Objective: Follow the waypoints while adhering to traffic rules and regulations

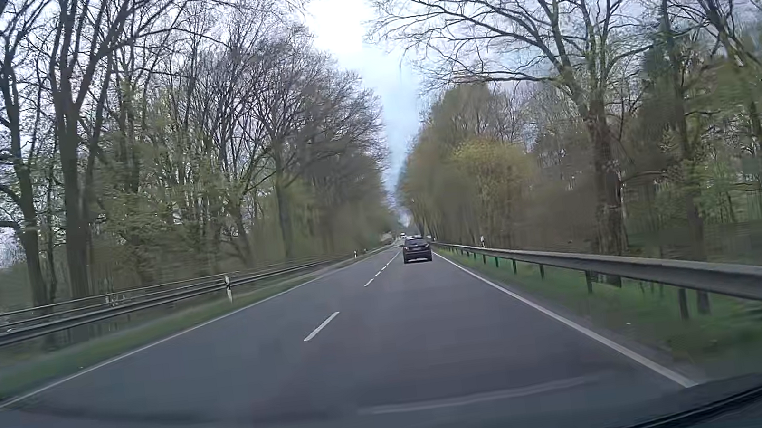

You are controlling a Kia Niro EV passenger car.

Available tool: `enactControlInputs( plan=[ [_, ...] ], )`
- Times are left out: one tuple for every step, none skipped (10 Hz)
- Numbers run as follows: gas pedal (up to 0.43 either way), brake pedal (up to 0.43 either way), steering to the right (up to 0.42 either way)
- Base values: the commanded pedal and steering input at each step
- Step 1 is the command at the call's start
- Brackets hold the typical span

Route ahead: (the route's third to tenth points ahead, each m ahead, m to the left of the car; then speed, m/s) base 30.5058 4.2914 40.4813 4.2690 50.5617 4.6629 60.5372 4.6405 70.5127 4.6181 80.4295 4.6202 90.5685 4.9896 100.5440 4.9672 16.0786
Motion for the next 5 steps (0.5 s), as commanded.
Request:
enactControlInputs(
  plan=[
    [0.138,0.006,-0.003],
    [0.138,0.000,-0.003],
    [0.138,0.000,-0.002],
    [0.138,0.006,-0.003],
    [0.138,0.000,-0.002]
  ],
)
